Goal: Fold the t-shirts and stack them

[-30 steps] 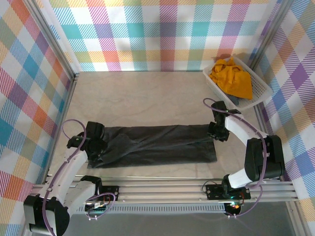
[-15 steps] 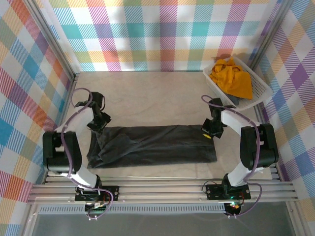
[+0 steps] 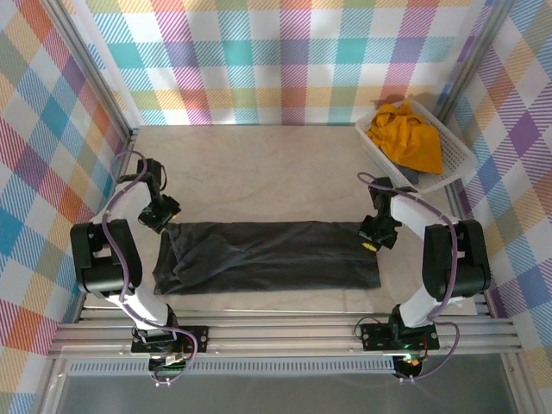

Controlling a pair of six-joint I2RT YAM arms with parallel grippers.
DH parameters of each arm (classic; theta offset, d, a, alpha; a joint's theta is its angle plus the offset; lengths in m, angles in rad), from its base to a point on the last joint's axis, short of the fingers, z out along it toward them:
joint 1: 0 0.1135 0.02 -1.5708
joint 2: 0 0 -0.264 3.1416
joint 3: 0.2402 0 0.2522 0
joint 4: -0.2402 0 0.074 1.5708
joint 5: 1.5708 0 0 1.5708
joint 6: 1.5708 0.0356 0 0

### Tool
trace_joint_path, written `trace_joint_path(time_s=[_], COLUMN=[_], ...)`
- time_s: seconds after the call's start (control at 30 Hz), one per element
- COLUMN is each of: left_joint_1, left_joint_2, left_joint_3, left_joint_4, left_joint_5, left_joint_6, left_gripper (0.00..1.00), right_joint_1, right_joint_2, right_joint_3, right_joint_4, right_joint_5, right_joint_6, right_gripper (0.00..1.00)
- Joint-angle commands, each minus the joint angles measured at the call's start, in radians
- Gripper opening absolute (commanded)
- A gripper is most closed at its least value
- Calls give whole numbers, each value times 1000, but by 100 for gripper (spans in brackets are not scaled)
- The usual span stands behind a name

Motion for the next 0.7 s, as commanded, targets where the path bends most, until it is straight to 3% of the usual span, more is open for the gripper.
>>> trace_joint_path(time_s=[0.0, 0.33, 0.57, 0.6, 0.67], left_joint_1=[4, 4, 5, 5, 8], left_joint_2=[-81, -25, 32, 40, 52], left_joint_3=[-67, -79, -62, -53, -44], left_joint_4=[-13, 8, 76, 93, 134], left_joint_5=[29, -17, -55, -56, -68], left_joint_6=[29, 22, 40, 42, 39], left_gripper=[49, 39, 35, 33, 20], right_joint_1=[-7, -4, -5, -6, -6], right_joint_2=[-17, 67, 174, 184, 210], right_joint_3=[36, 100, 118, 123, 145], right_joint_4=[-28, 10, 34, 31, 11], right_joint_5=[7, -44, -49, -33, 2], right_joint_6=[-24, -35, -13, -14, -24], right_gripper=[9, 18, 18, 17, 17])
